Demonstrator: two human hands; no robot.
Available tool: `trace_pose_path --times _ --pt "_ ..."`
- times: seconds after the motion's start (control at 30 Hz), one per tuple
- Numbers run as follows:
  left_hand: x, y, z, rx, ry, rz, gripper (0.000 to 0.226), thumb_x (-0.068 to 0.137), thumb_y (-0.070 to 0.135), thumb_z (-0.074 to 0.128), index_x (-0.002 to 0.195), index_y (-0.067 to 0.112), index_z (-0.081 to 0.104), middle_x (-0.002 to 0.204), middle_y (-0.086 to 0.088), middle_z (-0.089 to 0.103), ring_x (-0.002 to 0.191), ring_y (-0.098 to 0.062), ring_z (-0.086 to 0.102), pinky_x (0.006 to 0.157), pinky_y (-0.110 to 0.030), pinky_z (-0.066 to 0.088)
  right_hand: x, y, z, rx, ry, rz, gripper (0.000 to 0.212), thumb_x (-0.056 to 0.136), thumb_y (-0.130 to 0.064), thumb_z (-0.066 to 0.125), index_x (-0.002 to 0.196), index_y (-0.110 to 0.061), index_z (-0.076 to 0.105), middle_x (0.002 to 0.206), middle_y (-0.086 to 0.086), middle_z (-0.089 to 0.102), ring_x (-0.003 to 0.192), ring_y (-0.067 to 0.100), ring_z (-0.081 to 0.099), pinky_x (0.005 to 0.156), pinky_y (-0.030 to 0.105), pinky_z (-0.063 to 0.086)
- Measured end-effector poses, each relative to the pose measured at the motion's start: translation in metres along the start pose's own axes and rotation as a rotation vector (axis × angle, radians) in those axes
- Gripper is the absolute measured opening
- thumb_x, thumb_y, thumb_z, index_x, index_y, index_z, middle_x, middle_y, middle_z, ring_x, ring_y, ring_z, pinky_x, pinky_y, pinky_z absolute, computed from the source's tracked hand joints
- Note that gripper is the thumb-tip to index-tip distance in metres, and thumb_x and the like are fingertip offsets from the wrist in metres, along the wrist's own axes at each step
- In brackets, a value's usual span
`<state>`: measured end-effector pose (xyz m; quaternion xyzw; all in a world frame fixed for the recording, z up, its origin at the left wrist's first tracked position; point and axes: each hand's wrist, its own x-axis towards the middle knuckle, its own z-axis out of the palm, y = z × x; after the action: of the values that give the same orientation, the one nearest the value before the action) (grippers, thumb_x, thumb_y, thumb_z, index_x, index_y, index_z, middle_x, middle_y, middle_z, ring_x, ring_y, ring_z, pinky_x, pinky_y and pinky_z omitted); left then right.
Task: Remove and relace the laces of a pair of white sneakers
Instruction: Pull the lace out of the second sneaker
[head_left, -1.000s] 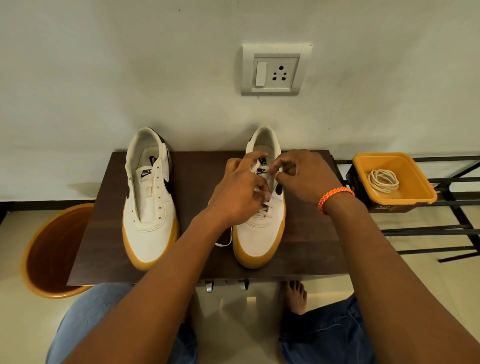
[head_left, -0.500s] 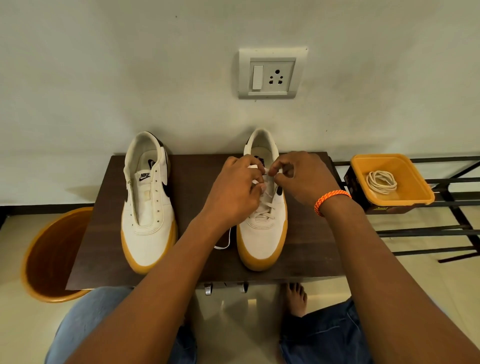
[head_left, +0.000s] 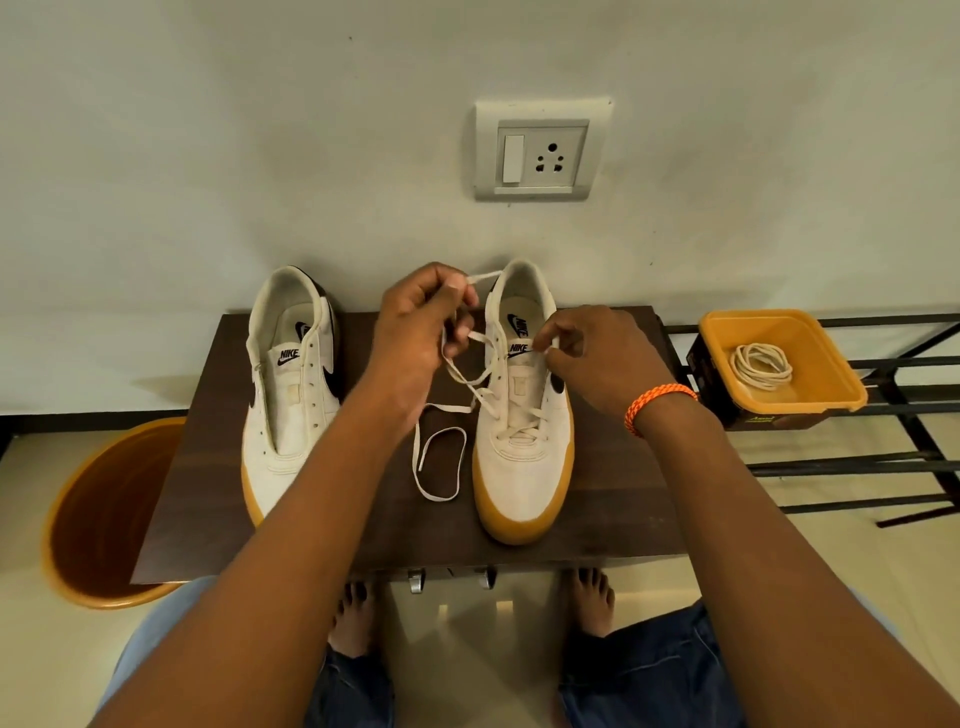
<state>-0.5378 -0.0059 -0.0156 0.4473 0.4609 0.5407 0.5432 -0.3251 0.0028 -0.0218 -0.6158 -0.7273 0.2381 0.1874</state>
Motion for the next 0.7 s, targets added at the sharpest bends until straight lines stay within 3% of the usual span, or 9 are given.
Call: trace_pose_path --times 0.1,0.23,0.37,0.47,0.57,0.63,0.7 --pt "0.003 0.011 -0.013 -0.292 -0.082 -0.010 0.021 0.110 0.011 0.046 0.092 0.010 0.057 0.084 -0.003 0.053 0.061 -0.011 0.037 0.056 -0.025 0.032 -0.001 -0.004 0.002 -0.018 0.079 -0.042 0.016 0.091 -0.020 0.071 0.103 -0.030 0.074 0.101 -0.006 0.057 0.084 0.012 0.060 0.082 0.035 0.057" --pt "0.004 0.017 -0.019 -0.328 -0.088 -0.005 0.019 0.109 0.012 0.045 0.094 0.011 0.056 0.077 -0.001 0.041 0.060 -0.012 0.030 0.055 -0.026 0.029 -0.002 -0.018 0.005 0.078 0.144 -0.123 0.019 0.093 -0.015 0.068 0.106 -0.028 0.074 0.107 -0.007 0.061 0.085 0.010 0.060 0.080 0.033 0.057" --pt "0.001 0.024 -0.021 -0.296 -0.064 -0.027 0.022 0.109 0.014 0.041 0.091 0.014 0.055 0.071 0.000 0.032 0.058 -0.013 0.023 0.051 -0.024 0.026 -0.011 -0.038 0.014 0.244 0.030 -0.177 0.029 0.094 -0.009 0.064 0.112 -0.029 0.075 0.107 -0.013 0.072 0.092 0.008 0.065 0.088 0.032 0.058" --pt "0.001 0.024 -0.022 -0.257 -0.041 -0.036 0.024 0.109 0.015 0.041 0.089 0.015 0.056 0.069 0.001 0.032 0.057 -0.012 0.022 0.049 -0.024 0.025 -0.018 -0.047 0.027 -0.083 -0.057 -0.251 0.034 0.094 -0.021 0.064 0.125 -0.031 0.071 0.116 -0.002 0.068 0.113 0.018 0.054 0.096 0.039 0.049" --pt "0.003 0.021 -0.023 -0.207 -0.028 -0.047 0.027 0.109 0.014 0.042 0.088 0.014 0.059 0.066 0.001 0.033 0.053 -0.011 0.023 0.048 -0.024 0.026 -0.020 -0.053 0.043 -0.433 -0.074 -0.301 0.038 0.098 -0.028 0.059 0.135 -0.035 0.064 0.117 -0.001 0.068 0.120 0.025 0.042 0.094 0.044 0.035" --pt "0.004 0.018 -0.025 -0.121 0.004 -0.062 0.028 0.109 0.013 0.044 0.088 0.013 0.062 0.064 0.002 0.035 0.051 -0.010 0.025 0.048 -0.025 0.027 -0.020 -0.054 0.046 -0.371 -0.086 -0.267 0.038 0.098 -0.026 0.058 0.134 -0.038 0.064 0.106 -0.005 0.063 0.119 0.024 0.040 0.091 0.043 0.029" --pt "0.005 0.014 -0.026 -0.008 0.058 -0.096 0.027 0.108 0.013 0.047 0.089 0.012 0.065 0.062 0.004 0.037 0.050 -0.009 0.027 0.048 -0.025 0.030 -0.016 -0.052 0.038 -0.078 -0.146 -0.177 0.036 0.096 -0.021 0.060 0.127 -0.038 0.068 0.094 -0.011 0.061 0.113 0.020 0.048 0.091 0.041 0.032"
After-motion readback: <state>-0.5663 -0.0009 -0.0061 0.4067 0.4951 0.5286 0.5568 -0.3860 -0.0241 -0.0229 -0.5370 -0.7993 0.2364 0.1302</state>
